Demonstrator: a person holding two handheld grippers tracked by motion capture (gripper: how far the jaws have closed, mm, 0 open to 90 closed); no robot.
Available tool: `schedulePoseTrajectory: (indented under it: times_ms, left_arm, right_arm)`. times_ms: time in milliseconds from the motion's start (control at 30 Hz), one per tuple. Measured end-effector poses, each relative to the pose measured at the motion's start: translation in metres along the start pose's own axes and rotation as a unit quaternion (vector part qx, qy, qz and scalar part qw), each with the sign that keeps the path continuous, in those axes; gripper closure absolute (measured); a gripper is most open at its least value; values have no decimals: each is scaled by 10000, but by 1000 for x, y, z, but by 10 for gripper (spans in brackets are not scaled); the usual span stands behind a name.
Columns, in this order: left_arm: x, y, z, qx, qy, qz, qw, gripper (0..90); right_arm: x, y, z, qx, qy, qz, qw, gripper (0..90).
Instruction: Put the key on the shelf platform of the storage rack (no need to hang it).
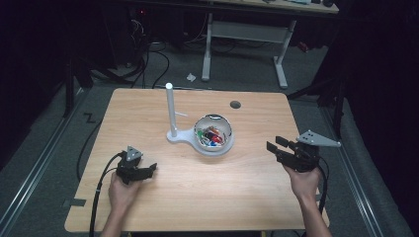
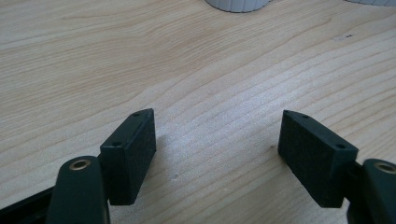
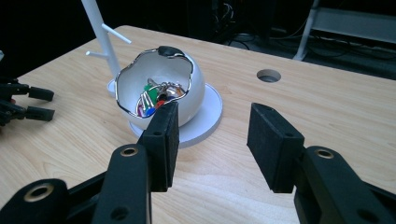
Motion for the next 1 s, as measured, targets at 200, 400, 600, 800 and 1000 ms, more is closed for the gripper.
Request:
schedulePoseTrajectory:
  times_ms: [200, 400, 600, 800, 1000]
  left_arm:
    - [0, 0, 0, -7, 1, -2, 10000, 280]
    - [0, 0, 0, -4, 1, 0, 10000, 280]
    - [0, 0, 0, -8, 1, -2, 10000, 280]
    - [0, 0, 0, -5, 1, -1, 10000, 280]
    - [0, 0, 0, 10, 3, 2, 10000, 280]
  right_arm:
    - [0, -2, -7, -47, 18, 13, 10000, 537]
    - [-4, -3, -16, -89, -18, 22, 10000, 537]
    - [-7, -5, -22, -64, -15, 21, 10000, 536]
    - [-12, -8, -27, -87, -34, 52, 9999, 536]
    - [-19, -9, -33, -120, -66, 79, 9999, 534]
Point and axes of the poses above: each handheld gripper's, and its own axes: x roughly backward along the jaws, z roughly out of its top, y roughly to its right, the point moved 2 cm from there along -x, roughly forward along the jaws, and after that the axes turned 2 degrees about -x, right-handed, at the moved point
